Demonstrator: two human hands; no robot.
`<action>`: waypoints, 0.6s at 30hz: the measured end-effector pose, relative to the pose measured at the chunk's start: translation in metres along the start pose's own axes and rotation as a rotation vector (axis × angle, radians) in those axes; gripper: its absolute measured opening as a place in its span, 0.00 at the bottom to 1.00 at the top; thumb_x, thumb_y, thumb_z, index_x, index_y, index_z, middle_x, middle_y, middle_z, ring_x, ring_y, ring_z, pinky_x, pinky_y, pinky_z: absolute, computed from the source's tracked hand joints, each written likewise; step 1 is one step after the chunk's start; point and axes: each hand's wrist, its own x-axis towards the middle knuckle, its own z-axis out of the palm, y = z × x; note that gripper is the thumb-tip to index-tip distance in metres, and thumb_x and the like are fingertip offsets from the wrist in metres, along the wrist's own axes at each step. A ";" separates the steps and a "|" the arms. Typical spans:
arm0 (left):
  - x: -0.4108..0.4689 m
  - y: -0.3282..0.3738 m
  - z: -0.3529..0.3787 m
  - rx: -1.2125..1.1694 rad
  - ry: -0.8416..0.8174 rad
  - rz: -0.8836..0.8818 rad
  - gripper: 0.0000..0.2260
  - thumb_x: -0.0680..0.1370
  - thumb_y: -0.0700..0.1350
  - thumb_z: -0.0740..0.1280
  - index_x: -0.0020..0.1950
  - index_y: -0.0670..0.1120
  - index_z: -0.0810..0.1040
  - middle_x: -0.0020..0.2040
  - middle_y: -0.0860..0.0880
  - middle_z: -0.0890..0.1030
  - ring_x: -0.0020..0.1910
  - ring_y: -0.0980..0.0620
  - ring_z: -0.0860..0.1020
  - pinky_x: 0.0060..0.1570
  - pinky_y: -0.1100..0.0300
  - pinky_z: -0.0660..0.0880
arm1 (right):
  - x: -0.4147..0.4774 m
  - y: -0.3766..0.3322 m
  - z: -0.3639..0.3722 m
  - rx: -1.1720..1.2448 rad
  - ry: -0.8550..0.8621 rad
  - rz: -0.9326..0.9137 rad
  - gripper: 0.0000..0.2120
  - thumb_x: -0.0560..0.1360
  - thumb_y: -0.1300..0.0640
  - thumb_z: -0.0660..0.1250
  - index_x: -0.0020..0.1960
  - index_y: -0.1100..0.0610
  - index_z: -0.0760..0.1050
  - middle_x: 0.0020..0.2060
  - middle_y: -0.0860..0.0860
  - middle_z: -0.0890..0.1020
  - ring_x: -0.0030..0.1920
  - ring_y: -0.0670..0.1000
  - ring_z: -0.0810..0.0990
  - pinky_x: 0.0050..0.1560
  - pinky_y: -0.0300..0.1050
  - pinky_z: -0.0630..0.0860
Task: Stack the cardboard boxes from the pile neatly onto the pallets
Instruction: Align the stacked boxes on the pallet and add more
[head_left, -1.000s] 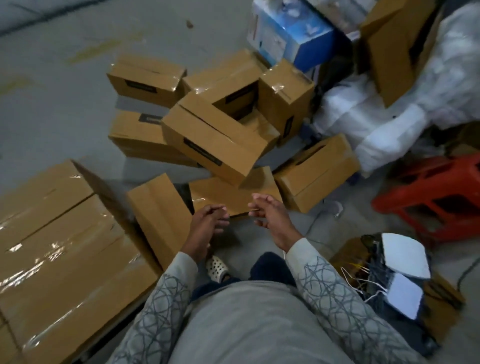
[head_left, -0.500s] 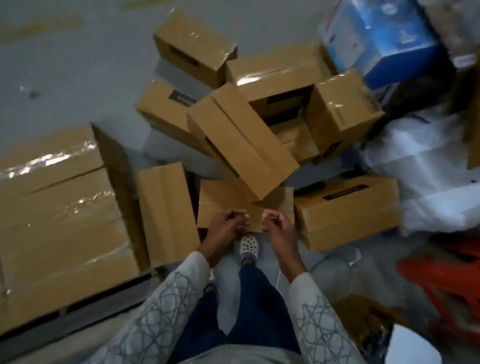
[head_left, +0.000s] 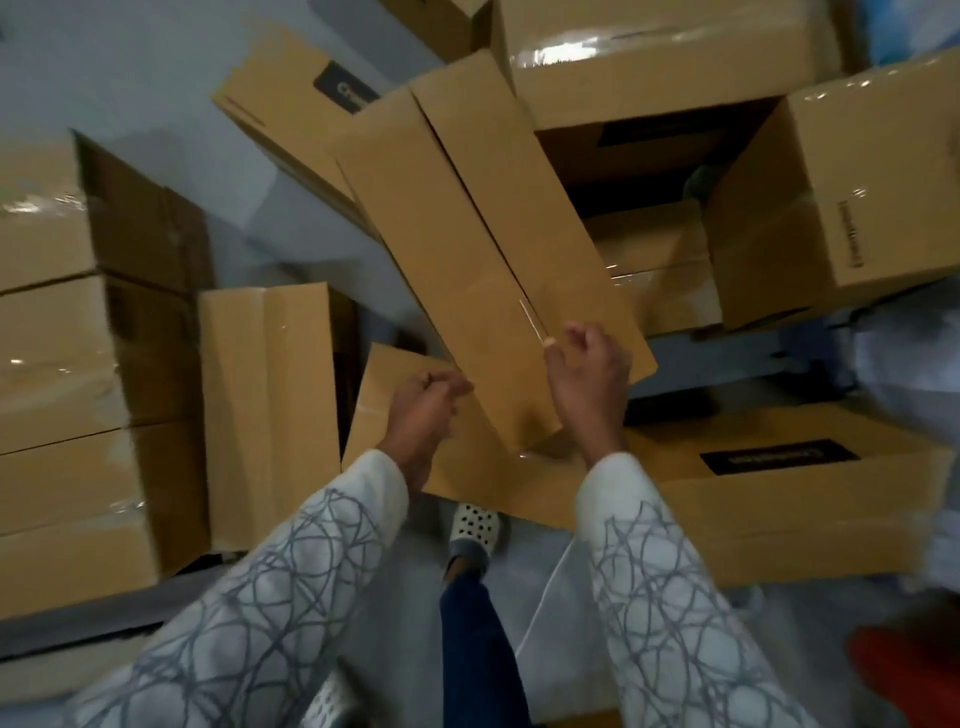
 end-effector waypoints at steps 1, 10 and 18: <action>0.027 0.001 0.009 -0.019 0.021 0.002 0.14 0.80 0.45 0.70 0.66 0.48 0.77 0.60 0.50 0.80 0.58 0.48 0.77 0.48 0.53 0.74 | 0.030 0.008 0.012 -0.055 0.023 -0.015 0.16 0.80 0.46 0.67 0.66 0.49 0.74 0.63 0.49 0.76 0.68 0.53 0.70 0.65 0.53 0.68; 0.150 -0.001 0.047 -0.162 0.229 0.063 0.41 0.67 0.59 0.72 0.79 0.54 0.64 0.71 0.50 0.74 0.66 0.42 0.76 0.65 0.39 0.75 | 0.195 0.033 0.052 -0.013 -0.047 0.084 0.57 0.62 0.25 0.74 0.82 0.44 0.55 0.80 0.51 0.63 0.78 0.60 0.62 0.76 0.68 0.58; 0.044 -0.012 -0.028 -0.217 0.243 0.062 0.37 0.60 0.59 0.78 0.67 0.59 0.71 0.63 0.54 0.79 0.63 0.44 0.77 0.63 0.40 0.77 | 0.053 -0.004 0.040 0.044 -0.078 0.216 0.70 0.42 0.16 0.73 0.78 0.42 0.57 0.77 0.49 0.65 0.75 0.59 0.66 0.68 0.73 0.68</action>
